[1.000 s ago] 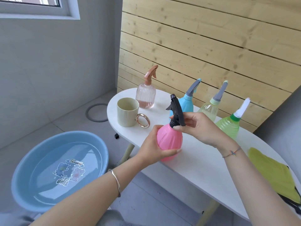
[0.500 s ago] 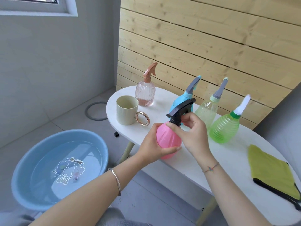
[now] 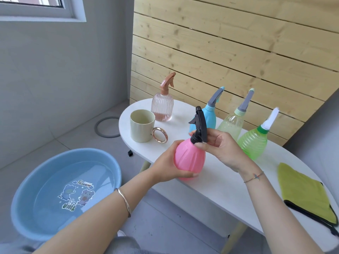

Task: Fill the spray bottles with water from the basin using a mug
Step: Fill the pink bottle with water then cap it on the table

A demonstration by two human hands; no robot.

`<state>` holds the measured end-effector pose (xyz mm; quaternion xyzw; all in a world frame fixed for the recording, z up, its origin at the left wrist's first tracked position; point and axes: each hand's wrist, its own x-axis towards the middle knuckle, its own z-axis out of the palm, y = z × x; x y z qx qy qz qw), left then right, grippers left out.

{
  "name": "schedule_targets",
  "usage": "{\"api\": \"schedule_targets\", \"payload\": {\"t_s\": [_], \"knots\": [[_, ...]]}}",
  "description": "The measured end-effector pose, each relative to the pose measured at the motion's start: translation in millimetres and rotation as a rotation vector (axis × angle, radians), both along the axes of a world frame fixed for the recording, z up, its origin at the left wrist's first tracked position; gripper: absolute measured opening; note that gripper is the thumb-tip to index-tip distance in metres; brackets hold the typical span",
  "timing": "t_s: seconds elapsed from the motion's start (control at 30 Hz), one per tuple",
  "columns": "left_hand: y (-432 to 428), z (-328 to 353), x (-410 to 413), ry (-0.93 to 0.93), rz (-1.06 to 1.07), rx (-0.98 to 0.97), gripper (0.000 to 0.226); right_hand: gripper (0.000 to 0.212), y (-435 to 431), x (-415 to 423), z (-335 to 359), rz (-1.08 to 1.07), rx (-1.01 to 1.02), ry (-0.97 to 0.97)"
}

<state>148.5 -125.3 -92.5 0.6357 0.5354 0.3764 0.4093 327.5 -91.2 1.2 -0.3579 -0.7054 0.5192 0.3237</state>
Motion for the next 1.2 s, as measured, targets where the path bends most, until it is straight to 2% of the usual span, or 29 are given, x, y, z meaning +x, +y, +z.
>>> {"api": "schedule_targets", "payload": {"t_s": [0.07,0.13,0.27,0.33,0.47,0.63,0.73,0.83,0.93,1.0,1.03,1.1,1.2], "knots": [[2.9,1.8,-2.3,0.031,-0.020,0.002,0.094,0.031,1.7,1.9,3.4,0.016,-0.017,-0.023],[3.6,3.5,-1.6,0.049,-0.024,0.008,0.094,0.027,0.3,-0.7,4.5,-0.048,0.070,-0.056],[-0.1,6.2,7.6,0.065,0.056,0.029,0.092,0.025,-17.6,-19.3,-14.4,-0.464,0.321,-0.059],[-0.3,6.6,10.8,0.078,0.072,0.040,0.092,0.023,-25.1,-23.7,-20.9,-0.539,0.355,-0.028],[-2.3,4.2,19.2,0.059,0.108,0.033,0.101,0.022,-25.1,-18.9,-21.7,-0.348,0.146,0.120],[-11.3,-0.9,24.6,0.035,0.077,0.033,0.118,0.019,-24.0,-27.0,-28.8,-0.565,0.192,0.222],[-14.5,-0.4,13.8,0.052,0.016,0.016,0.101,0.020,-19.0,-23.4,-24.5,-0.617,0.155,0.233],[-8.1,2.5,5.2,0.090,0.020,0.022,0.081,0.019,-13.2,-11.3,-21.5,-0.527,0.112,0.193],[3.8,12.6,0.9,0.223,0.036,0.103,0.103,0.027,-9.1,0.4,-19.2,-0.359,0.040,0.152],[10.8,19.4,3.1,0.284,-0.047,0.146,0.120,0.036,-6.8,5.3,-17.9,-0.290,-0.007,0.135],[15.0,21.3,6.8,0.283,-0.095,0.135,0.122,0.038,-4.9,7.7,-18.0,-0.282,-0.018,0.136],[17.9,17.8,16.7,0.215,-0.107,0.082,0.110,0.035,-2.0,7.4,-19.1,-0.323,-0.004,0.149],[14.1,10.5,30.2,0.120,-0.004,0.068,0.087,0.027,0.8,4.4,-23.1,-0.463,0.070,0.162]]}}
